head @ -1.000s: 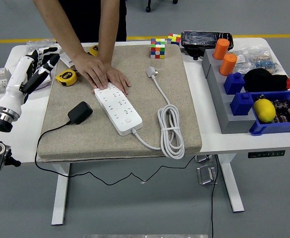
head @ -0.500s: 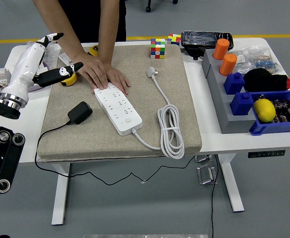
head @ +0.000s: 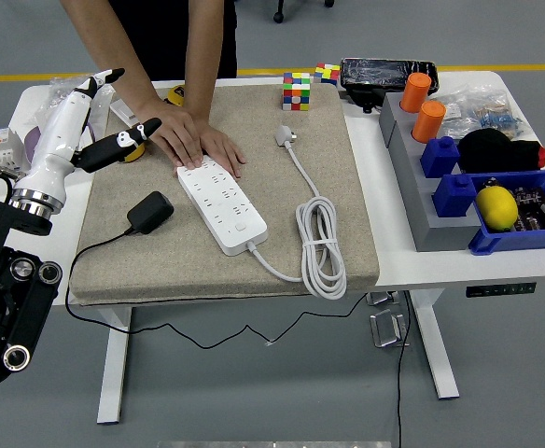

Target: Pick up the plug,place it near the board,insert it into the board,press the button

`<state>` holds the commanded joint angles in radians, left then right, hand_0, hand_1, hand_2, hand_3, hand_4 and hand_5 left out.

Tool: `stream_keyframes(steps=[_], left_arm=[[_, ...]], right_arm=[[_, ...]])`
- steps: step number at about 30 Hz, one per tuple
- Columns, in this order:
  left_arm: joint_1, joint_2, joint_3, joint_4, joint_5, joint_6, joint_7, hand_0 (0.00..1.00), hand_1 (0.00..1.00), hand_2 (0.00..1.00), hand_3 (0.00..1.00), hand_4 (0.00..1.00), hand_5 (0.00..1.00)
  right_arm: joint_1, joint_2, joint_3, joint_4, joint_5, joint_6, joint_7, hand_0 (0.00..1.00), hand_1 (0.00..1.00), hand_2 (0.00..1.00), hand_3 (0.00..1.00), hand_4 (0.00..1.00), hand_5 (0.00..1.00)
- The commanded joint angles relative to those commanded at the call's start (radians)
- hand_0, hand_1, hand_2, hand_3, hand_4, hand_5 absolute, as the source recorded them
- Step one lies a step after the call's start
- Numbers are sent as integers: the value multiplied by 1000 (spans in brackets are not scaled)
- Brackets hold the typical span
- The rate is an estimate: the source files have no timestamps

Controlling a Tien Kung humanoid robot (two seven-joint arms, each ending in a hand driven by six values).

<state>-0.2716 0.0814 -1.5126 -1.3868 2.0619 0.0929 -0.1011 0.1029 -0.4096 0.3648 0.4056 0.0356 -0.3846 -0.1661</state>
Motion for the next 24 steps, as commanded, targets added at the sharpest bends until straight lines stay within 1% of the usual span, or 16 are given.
stream_keyframes(steps=[2, 4, 5, 6, 10, 11, 12, 13, 15, 16, 17, 19, 22, 23, 24], left_arm=[[-1, 3, 0, 4, 10, -25, 6, 821, 885, 855, 858, 998, 777], [-2, 10, 10, 8, 21, -44, 11, 821, 885, 855, 858, 998, 777], [-3, 13, 14, 9, 26, -49, 14, 820, 881, 849, 858, 998, 741], [-4, 15, 16, 9, 28, -51, 15, 820, 881, 849, 858, 998, 741], [-20, 29, 33, 27, 80, -85, 31, 820, 881, 849, 858, 998, 741], [-25, 34, 39, 33, 100, -94, 33, 829, 896, 867, 866, 998, 554], [-28, 36, 43, 39, 119, -100, 34, 829, 896, 867, 866, 998, 554], [-33, 38, 45, 49, 144, -104, 35, 829, 896, 867, 866, 998, 554], [-42, 39, 44, 74, 198, -111, 34, 829, 896, 867, 866, 998, 554], [-45, 39, 45, 87, 207, -114, 31, 829, 896, 867, 866, 998, 554], [-47, 39, 46, 98, 207, -116, 29, 842, 898, 863, 868, 998, 443], [-53, 40, 52, 124, 207, -120, 22, 842, 898, 863, 868, 998, 443], [-56, 35, 61, 153, 207, -108, 15, 842, 898, 863, 868, 998, 443], [-57, 31, 62, 160, 207, -103, 15, 836, 889, 850, 860, 998, 272], [-59, 24, 61, 170, 207, -100, 16, 836, 889, 850, 860, 998, 272]], right_arm=[[1, -7, 0, -13, 23, 84, -83, 771, 732, 716, 710, 998, 882], [-1, -11, 21, -20, 41, 169, -156, 771, 732, 716, 710, 998, 882], [-1, -11, 29, -22, 52, 214, -181, 773, 738, 719, 718, 998, 860], [-1, -11, 33, -24, 58, 247, -188, 773, 738, 719, 718, 998, 860], [3, -15, 44, -28, 85, 422, -218, 773, 738, 719, 718, 998, 860], [5, -17, 48, -28, 82, 458, -221, 779, 747, 730, 749, 998, 851], [6, -18, 49, -27, 80, 481, -221, 779, 747, 730, 749, 998, 851], [8, -18, 49, -27, 76, 485, -218, 779, 747, 730, 749, 998, 851], [10, -17, 44, -28, 75, 468, -206, 779, 747, 730, 749, 998, 851], [11, -15, 42, -29, 77, 458, -201, 779, 747, 730, 749, 998, 851], [11, -14, 42, -29, 77, 449, -196, 783, 753, 733, 763, 998, 850], [12, -11, 40, -29, 75, 419, -180, 783, 753, 733, 763, 998, 850], [15, -9, 29, -30, 78, 407, -177, 783, 753, 733, 763, 998, 850], [15, -10, 30, -29, 75, 404, -176, 785, 757, 735, 771, 998, 850], [16, -11, 31, -29, 73, 398, -173, 785, 757, 735, 771, 998, 850]])
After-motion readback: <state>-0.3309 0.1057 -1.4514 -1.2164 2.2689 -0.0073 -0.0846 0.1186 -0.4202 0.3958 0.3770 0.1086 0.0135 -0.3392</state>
